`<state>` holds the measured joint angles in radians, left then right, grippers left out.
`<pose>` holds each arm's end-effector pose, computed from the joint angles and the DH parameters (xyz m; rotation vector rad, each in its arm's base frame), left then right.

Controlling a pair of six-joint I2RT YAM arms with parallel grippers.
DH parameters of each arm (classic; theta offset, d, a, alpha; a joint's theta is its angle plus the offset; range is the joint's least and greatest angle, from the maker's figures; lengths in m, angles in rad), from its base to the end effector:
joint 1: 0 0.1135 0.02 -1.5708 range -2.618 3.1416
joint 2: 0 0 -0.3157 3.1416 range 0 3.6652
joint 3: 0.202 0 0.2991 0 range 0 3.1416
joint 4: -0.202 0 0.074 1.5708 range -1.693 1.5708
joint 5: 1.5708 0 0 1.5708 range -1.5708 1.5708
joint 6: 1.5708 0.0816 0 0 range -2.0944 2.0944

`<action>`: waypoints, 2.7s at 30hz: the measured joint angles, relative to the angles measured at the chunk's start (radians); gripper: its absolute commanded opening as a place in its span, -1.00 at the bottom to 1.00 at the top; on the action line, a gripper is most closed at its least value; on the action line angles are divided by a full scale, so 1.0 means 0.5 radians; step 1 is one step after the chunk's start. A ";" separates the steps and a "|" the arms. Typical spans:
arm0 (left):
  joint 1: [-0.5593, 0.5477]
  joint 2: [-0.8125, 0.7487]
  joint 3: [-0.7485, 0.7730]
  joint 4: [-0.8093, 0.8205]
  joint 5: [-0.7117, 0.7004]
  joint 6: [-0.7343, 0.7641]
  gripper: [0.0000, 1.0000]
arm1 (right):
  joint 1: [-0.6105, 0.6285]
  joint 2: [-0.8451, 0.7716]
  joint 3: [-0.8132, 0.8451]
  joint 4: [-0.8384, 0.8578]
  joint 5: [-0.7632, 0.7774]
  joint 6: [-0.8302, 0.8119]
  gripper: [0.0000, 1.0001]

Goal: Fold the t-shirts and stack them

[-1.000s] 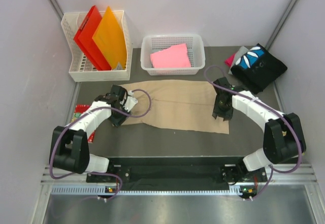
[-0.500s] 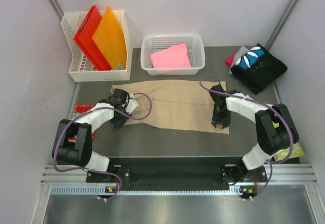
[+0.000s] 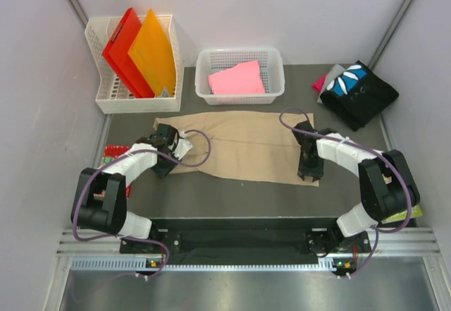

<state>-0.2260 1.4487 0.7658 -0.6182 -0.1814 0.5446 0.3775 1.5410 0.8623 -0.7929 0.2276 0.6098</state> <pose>0.2838 -0.0502 0.1398 1.0521 2.6888 0.3214 0.2778 0.0903 0.1391 0.3571 2.9165 -0.2266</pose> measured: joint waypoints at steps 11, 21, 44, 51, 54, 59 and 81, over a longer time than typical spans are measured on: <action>0.000 -0.155 0.117 -0.128 0.001 0.002 0.19 | -0.046 -0.063 0.032 -0.176 0.099 -0.047 -0.28; 0.000 0.061 0.171 -0.140 0.018 -0.039 -0.04 | -0.114 -0.085 0.063 -0.187 0.162 -0.051 -0.27; 0.000 0.061 0.042 -0.065 -0.001 -0.082 -0.49 | -0.172 -0.031 -0.063 -0.060 0.059 0.012 -0.64; 0.000 0.066 0.041 -0.034 0.002 -0.083 -1.00 | -0.172 -0.037 -0.063 -0.045 0.011 0.043 -1.00; 0.000 0.066 0.043 -0.037 0.002 -0.081 -1.00 | -0.172 -0.070 -0.079 -0.050 0.011 0.044 -1.00; 0.000 0.059 0.072 -0.097 0.010 -0.059 -1.00 | -0.172 -0.174 -0.114 -0.134 0.000 0.045 -1.00; 0.002 -0.303 0.500 -0.921 0.243 0.081 -1.00 | -0.171 -0.513 -0.095 -0.478 -0.010 0.054 -1.00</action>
<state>-0.2253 1.2972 1.0161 -1.0786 -0.0601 0.5850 0.2920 1.2842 0.8150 -1.0321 0.2226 0.6369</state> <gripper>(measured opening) 0.011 0.008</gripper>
